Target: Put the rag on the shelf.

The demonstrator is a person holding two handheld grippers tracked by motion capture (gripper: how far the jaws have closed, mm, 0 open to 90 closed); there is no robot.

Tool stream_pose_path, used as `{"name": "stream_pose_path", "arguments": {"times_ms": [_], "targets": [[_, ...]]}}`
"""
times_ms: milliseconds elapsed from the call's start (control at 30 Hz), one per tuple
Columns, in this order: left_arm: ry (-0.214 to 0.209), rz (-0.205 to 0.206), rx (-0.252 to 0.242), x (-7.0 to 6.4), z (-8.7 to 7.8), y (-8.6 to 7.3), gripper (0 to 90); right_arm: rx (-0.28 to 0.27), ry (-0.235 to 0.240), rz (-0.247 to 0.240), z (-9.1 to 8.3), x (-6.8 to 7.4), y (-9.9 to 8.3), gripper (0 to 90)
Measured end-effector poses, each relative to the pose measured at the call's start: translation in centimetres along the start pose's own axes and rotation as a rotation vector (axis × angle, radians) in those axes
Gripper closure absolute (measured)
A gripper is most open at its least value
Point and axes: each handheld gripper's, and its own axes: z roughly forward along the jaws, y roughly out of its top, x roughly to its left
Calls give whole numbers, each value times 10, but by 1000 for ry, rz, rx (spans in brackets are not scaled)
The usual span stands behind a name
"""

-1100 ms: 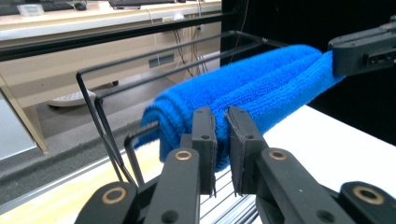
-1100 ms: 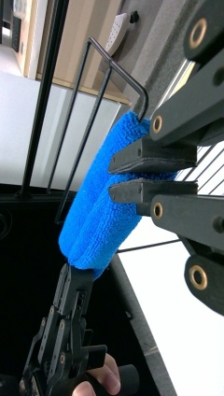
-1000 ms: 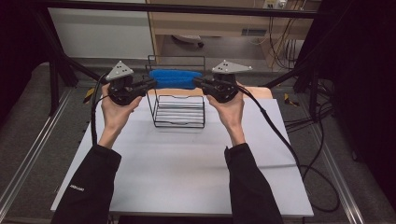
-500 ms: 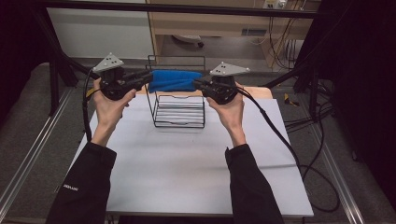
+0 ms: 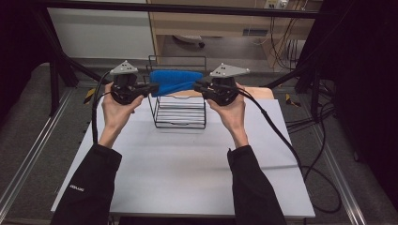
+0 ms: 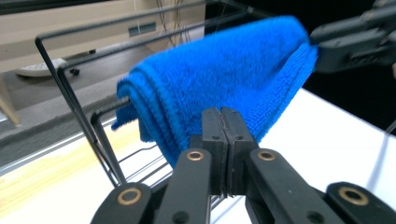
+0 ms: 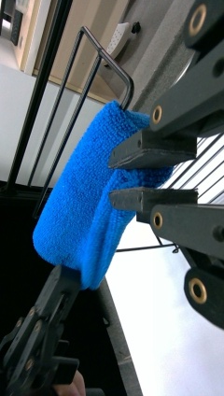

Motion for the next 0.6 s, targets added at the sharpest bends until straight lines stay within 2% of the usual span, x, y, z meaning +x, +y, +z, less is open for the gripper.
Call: {"name": "stream_pose_path", "arguments": {"times_ms": [67, 167, 300, 367, 467, 567, 600], "targets": [[2, 3, 2, 0, 1, -2, 897, 2, 2, 5, 0, 0, 0, 745], [12, 13, 12, 0, 4, -4, 898, -18, 17, 37, -2, 0, 2, 670], [23, 23, 27, 3, 9, -9, 898, -57, 33, 76, -6, -2, 6, 663], [24, 17, 27, 4, 11, -11, 899, -48, 42, 91, -6, -3, 5, 728], [26, 20, 40, 5, 14, -15, 899, 3, 37, 92, -1, -2, 1, 831], [25, 17, 35, 5, 17, -18, 898, 35, 34, 88, 5, 0, -4, 879], [26, 16, 35, 5, 17, -18, 898, 41, 33, 103, 7, -1, -7, 884]]}}
